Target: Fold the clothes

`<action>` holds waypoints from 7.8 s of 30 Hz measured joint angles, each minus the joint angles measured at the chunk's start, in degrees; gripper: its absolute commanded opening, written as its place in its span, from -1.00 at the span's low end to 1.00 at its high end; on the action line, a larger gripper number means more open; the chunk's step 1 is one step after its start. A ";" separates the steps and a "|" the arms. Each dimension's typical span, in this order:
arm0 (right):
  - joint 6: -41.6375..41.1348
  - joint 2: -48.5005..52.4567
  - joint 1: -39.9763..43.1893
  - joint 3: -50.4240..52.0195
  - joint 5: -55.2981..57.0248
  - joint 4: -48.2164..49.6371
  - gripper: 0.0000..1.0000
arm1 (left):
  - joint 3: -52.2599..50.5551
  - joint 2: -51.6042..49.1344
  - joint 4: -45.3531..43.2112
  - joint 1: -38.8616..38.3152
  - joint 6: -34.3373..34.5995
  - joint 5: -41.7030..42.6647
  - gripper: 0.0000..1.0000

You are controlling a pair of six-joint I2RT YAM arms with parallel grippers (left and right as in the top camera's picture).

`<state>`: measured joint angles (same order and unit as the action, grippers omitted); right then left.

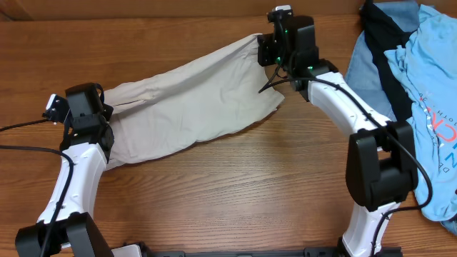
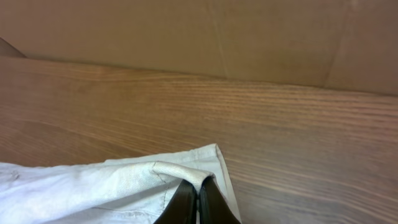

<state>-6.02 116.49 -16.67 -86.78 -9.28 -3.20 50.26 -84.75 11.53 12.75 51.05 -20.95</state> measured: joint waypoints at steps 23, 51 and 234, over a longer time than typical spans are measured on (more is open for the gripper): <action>0.04 2.99 -0.31 -0.24 1.18 -1.86 1.00 | 0.02 -1.75 -4.15 0.04 -8.22 -3.06 0.88; 0.02 -8.55 8.04 -1.07 1.79 -33.57 1.00 | 4.79 -8.72 -2.69 3.48 -35.19 22.51 -0.75; -1.68 12.57 8.07 -3.28 12.04 -19.32 -0.57 | 30.75 -23.17 20.24 -9.60 -50.23 44.74 -0.53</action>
<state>-7.70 129.05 -8.60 -90.06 2.76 -22.52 81.01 -107.92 31.77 3.16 0.82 23.79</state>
